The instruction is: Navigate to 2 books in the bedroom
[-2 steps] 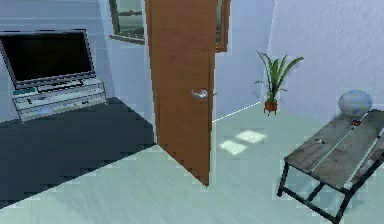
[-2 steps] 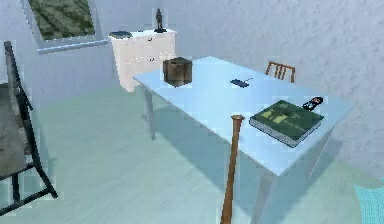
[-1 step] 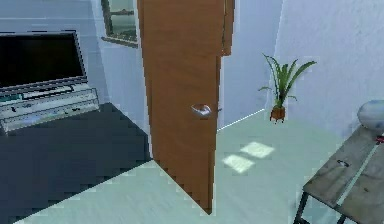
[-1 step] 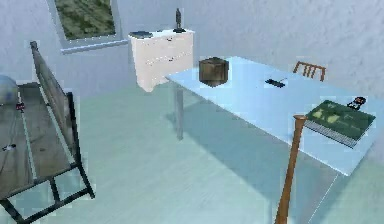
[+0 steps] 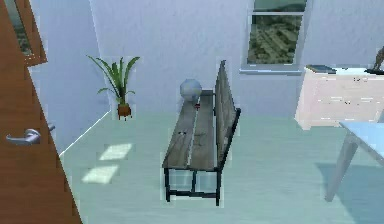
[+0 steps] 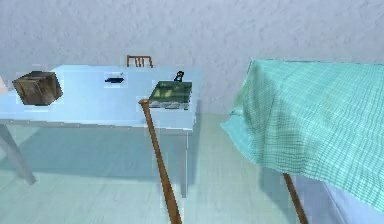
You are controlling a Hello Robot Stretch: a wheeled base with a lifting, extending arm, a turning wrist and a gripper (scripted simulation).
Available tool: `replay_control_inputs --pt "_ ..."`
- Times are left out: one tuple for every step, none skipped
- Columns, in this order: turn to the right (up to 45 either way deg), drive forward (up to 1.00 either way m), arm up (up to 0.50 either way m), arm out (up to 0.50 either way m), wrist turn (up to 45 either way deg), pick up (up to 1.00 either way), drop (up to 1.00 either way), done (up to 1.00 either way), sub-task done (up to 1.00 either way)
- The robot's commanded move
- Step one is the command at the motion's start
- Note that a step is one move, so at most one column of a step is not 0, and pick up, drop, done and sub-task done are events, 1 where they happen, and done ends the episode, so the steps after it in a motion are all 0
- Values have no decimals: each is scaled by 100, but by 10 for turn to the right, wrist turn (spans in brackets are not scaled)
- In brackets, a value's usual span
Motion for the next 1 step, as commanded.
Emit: replay_control_inputs --pt "330 0 0 0 0 0 0 0 0"
